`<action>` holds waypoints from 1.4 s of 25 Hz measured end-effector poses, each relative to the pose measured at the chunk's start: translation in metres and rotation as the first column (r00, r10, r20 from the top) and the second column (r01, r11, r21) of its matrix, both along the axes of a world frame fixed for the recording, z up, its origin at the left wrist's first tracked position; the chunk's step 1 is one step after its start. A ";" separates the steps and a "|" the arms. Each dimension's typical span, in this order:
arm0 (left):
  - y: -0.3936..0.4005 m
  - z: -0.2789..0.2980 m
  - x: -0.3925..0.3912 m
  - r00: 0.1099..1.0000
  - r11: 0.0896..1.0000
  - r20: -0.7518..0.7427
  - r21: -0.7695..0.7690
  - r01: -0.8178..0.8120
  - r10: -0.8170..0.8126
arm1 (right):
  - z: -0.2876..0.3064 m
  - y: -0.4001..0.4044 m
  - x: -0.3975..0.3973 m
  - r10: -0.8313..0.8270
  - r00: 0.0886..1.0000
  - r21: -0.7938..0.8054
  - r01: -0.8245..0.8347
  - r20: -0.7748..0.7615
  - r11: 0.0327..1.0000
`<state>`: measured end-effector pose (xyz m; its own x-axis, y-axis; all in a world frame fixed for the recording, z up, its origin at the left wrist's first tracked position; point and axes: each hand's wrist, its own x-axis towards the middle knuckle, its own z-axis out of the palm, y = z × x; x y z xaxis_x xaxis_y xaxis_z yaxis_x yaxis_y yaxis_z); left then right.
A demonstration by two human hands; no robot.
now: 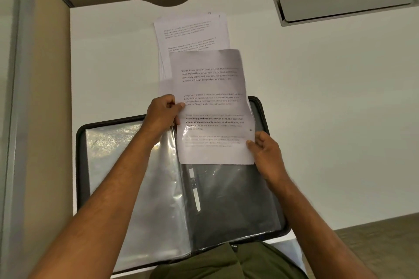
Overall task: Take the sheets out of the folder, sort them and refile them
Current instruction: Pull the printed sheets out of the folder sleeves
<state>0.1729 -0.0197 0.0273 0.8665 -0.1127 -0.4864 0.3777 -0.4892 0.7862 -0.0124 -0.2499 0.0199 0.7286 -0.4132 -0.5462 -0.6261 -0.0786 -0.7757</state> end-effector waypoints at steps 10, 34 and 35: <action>-0.025 0.010 0.047 0.920 0.827 -0.100 -0.410 -0.384 0.378 | 0.001 -0.002 0.004 -0.089 0.996 0.083 0.087 0.020 0.993; -0.024 -0.011 0.063 0.952 0.983 0.253 -0.104 -0.150 0.172 | -0.003 -0.002 0.005 -0.116 0.993 0.076 0.113 0.032 0.991; -0.021 -0.007 0.052 0.950 0.993 0.290 -0.049 -0.108 0.117 | -0.003 -0.002 0.005 -0.121 0.992 0.086 0.118 0.038 0.989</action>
